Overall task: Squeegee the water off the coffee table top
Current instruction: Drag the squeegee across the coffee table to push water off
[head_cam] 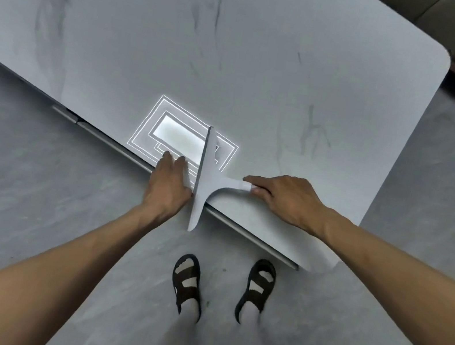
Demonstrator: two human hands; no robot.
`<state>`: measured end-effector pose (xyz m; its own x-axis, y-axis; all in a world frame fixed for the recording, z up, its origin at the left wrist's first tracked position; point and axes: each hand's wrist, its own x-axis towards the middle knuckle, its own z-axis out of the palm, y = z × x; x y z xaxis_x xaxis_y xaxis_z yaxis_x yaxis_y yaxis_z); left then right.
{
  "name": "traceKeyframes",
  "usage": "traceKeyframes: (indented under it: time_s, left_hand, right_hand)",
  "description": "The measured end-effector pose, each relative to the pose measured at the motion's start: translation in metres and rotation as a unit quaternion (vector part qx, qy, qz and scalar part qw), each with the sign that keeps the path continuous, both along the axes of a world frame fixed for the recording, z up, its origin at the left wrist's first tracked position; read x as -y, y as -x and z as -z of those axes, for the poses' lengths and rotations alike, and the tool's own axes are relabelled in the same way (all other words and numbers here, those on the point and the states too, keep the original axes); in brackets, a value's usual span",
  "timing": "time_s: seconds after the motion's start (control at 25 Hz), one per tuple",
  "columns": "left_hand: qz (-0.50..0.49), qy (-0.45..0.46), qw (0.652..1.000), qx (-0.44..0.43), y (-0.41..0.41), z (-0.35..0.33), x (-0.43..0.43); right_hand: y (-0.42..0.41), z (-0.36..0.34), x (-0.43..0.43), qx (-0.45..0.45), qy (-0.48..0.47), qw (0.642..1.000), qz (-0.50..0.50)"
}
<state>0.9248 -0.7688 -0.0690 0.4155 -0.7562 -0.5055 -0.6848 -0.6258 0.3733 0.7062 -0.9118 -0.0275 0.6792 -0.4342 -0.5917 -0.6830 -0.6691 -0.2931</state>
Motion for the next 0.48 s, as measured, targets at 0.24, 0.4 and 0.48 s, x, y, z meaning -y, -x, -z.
traceKeyframes:
  time_s: [0.24,0.4,0.48]
  left_hand:
    - [0.135,-0.090,0.987,-0.016,0.054,0.014,0.012]
    - [0.128,-0.087,0.988,0.002,0.066,0.013,0.014]
    - [0.080,-0.043,0.996,-0.003,0.076,0.008,0.014]
  right_hand:
    - [0.130,-0.025,0.032,-0.087,0.060,0.991,0.082]
    - [0.169,-0.050,0.045,-0.103,0.093,0.987,0.082]
    - [0.168,-0.054,0.040,-0.062,0.068,0.995,0.050]
